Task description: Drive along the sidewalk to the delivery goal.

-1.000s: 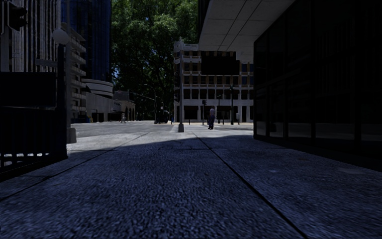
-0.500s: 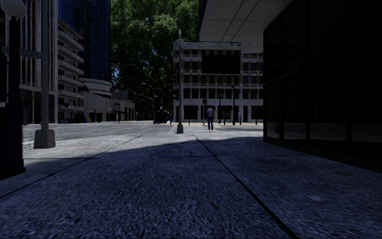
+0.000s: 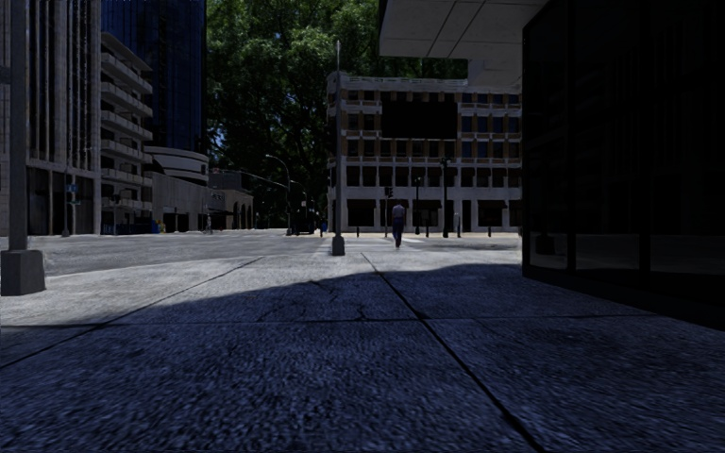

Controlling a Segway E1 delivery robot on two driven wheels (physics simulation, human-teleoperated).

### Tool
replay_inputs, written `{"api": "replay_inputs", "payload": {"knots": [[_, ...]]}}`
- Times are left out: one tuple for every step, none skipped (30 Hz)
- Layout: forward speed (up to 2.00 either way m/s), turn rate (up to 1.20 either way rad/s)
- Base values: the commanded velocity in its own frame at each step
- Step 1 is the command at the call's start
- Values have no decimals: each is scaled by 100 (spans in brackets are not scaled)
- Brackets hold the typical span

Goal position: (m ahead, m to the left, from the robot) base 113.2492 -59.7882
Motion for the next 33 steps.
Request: {"api": "replay_inputs", "payload": {"knots": [[200, 0], [200, 0], [200, 0], [200, 0], [200, 0], [200, 0], [200, 0], [200, 0], [200, 0], [200, 0], [200, 0], [200, 0], [200, 0], [200, 0], [200, 0], [200, 0], [200, 0], [200, 0], [200, 0], [200, 0], [200, 0], [200, 0], [200, 0], [200, 0], [200, 0], [200, 0], [200, 0], [200, 0], [200, 0], [200, 0], [200, 0], [200, 0], [200, 0]]}}
